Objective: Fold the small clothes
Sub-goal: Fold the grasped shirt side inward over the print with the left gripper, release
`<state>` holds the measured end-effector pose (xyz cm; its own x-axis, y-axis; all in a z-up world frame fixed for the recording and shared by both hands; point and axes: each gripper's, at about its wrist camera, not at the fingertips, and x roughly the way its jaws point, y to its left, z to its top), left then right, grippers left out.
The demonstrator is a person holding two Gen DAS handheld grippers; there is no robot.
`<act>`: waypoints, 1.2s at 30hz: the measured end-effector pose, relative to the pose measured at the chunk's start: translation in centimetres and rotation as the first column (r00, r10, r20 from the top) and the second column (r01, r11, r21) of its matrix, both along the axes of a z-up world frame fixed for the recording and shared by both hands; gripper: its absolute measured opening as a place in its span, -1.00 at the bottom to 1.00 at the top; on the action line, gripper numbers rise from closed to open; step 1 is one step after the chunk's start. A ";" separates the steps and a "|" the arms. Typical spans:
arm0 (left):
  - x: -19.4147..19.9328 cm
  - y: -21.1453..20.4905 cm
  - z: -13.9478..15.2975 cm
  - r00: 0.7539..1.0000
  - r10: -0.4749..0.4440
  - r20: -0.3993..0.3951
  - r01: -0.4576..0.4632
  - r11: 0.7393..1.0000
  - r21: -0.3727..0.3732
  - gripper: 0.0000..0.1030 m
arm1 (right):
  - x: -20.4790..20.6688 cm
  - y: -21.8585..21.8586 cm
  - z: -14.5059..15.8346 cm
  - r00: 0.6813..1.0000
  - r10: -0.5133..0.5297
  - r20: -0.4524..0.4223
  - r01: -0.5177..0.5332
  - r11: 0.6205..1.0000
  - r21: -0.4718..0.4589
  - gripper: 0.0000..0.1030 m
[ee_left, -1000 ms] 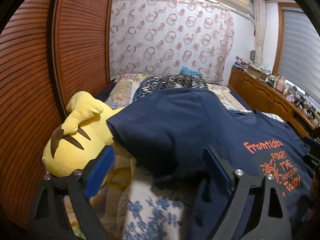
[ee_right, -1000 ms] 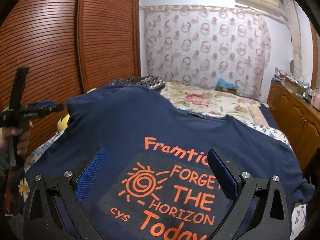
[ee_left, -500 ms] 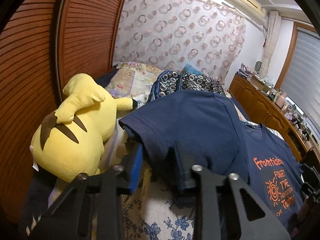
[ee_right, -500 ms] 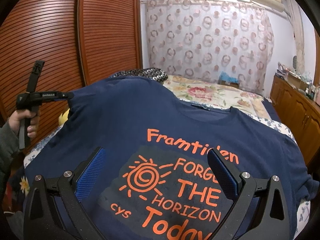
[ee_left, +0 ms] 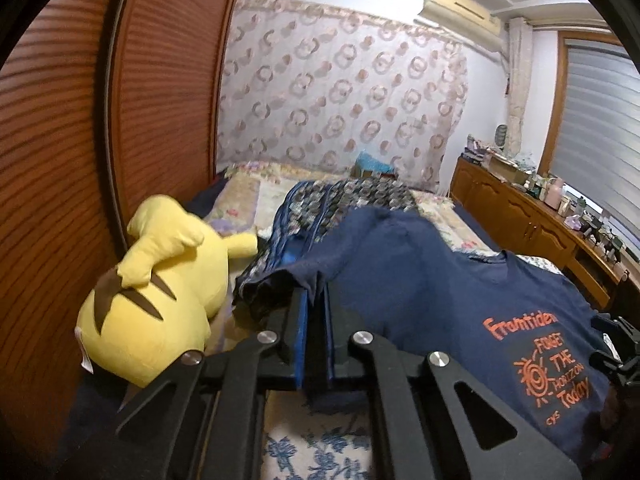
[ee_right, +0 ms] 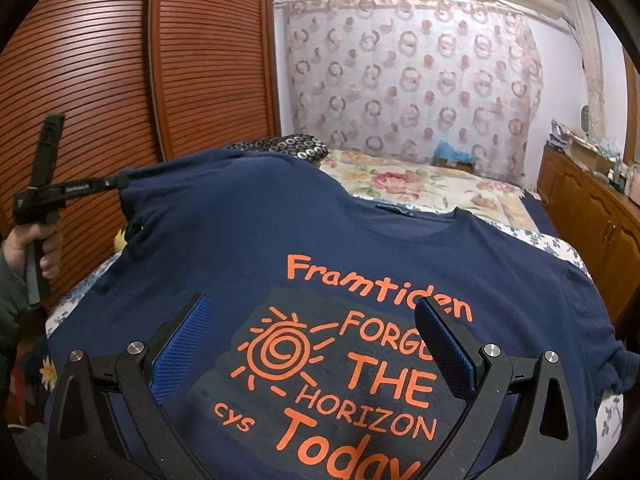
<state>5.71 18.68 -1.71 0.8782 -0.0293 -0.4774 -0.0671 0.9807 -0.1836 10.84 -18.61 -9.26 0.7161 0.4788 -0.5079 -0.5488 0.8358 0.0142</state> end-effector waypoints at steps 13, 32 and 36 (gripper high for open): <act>1.9 -6.9 6.6 0.978 -0.186 0.098 0.181 0.982 0.052 -0.94 | 0.1 -2.1 1.1 0.999 -0.044 0.018 0.044 0.999 0.021 1.00; 7.5 -20.3 4.8 0.908 -0.412 -0.080 0.418 0.905 0.079 -0.61 | 0.9 -8.0 2.1 0.986 -0.163 0.023 0.161 0.985 0.061 1.00; 6.4 -20.4 4.8 0.901 -0.427 -0.083 0.433 0.897 0.083 -0.22 | 1.2 -8.2 2.2 0.985 -0.170 0.024 0.168 0.984 0.056 1.00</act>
<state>12.10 -1.68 3.07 0.7596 -0.3482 -0.5493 0.3572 0.9292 -0.0950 12.00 -26.85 -7.08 0.8028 0.3759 -0.4629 -0.4007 0.9150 0.0481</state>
